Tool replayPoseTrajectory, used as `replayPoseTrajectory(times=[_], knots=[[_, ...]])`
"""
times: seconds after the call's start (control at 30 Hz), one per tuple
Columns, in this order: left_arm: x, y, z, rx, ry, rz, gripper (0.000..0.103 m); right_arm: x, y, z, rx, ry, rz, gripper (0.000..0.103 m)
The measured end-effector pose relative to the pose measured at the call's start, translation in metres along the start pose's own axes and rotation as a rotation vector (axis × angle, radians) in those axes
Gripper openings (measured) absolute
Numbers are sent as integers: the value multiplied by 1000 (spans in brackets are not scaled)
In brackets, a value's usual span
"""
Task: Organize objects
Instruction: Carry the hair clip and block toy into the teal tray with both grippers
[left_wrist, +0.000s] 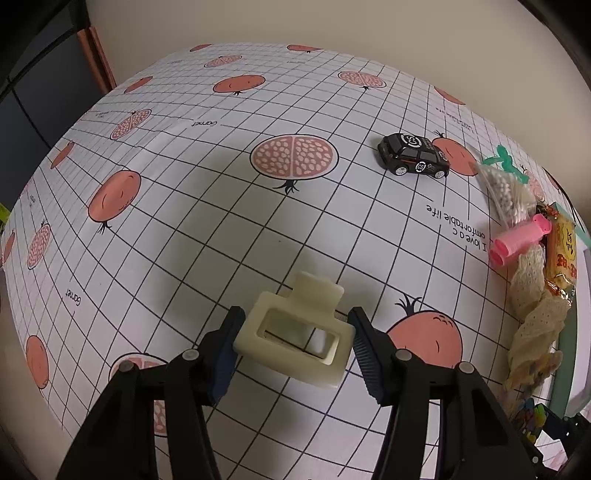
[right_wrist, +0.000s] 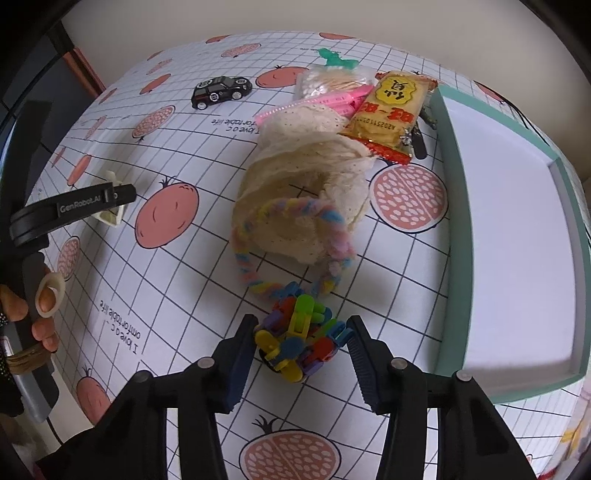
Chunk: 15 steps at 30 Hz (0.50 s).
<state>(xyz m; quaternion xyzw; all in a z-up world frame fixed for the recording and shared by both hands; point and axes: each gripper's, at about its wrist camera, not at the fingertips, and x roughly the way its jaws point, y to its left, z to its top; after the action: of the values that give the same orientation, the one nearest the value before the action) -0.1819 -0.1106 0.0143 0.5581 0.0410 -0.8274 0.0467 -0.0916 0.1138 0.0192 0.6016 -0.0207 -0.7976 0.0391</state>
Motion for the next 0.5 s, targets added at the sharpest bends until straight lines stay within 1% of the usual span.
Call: replayPoseTrajectory(times=[0.17, 0.33, 0.5], knots=[[-5, 6, -3, -29, 4, -30, 59, -9, -5, 0, 17, -23, 19, 52], [-18, 8, -6, -46, -16, -50, 59, -21, -7, 0, 25, -53, 35, 52], [-36, 8, -6, -83, -52, -94, 59, -37, -9, -1, 23, -108, 37, 52]])
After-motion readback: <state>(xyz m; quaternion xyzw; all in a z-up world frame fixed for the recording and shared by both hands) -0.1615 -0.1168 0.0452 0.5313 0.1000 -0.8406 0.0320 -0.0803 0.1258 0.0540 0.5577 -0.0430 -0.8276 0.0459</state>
